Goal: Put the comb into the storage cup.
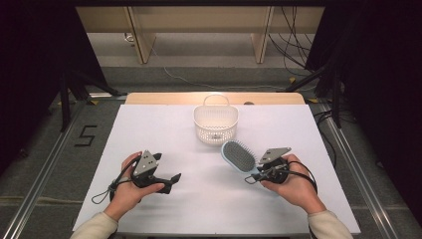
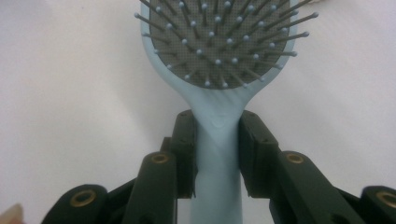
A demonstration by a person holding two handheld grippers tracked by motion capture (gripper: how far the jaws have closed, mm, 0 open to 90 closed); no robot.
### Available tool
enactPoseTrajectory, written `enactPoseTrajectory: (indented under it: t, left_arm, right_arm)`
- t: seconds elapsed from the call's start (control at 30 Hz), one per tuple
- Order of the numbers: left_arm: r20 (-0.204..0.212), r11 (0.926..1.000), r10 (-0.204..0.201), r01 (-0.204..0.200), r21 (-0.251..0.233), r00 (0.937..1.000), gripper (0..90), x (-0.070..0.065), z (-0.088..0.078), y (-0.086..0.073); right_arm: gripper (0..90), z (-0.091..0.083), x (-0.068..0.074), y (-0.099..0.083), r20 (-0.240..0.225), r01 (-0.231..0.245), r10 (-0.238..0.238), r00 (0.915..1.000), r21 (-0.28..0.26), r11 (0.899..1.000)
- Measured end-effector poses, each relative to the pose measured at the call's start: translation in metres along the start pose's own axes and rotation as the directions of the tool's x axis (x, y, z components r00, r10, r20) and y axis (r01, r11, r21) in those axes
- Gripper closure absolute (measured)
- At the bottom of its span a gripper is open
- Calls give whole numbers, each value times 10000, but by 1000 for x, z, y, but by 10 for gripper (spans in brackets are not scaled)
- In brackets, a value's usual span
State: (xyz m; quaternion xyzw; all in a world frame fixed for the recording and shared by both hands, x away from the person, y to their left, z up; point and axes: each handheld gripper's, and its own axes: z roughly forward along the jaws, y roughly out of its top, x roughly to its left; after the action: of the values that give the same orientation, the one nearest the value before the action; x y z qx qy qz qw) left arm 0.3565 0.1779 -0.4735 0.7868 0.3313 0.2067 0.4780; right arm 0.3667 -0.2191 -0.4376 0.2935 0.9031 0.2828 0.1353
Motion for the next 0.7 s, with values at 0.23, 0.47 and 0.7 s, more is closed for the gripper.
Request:
enactPoseTrajectory:
  t: [0.23,0.47,0.7]
  left_arm:
    - [-21,10000,-19,19,-13,10000,13,0,0,0]
    - [-16,10000,-9,9,-25,10000,15,0,0,0]
    - [-29,10000,-17,17,-47,10000,16,0,0,1]
  right_arm:
    - [703,-1,0,1,110,-121,127,9999,-476,9988]
    - [703,-1,-1,0,93,-178,183,9998,-540,9984]
    - [703,-4,-1,2,246,-393,425,9988,-1187,9921]
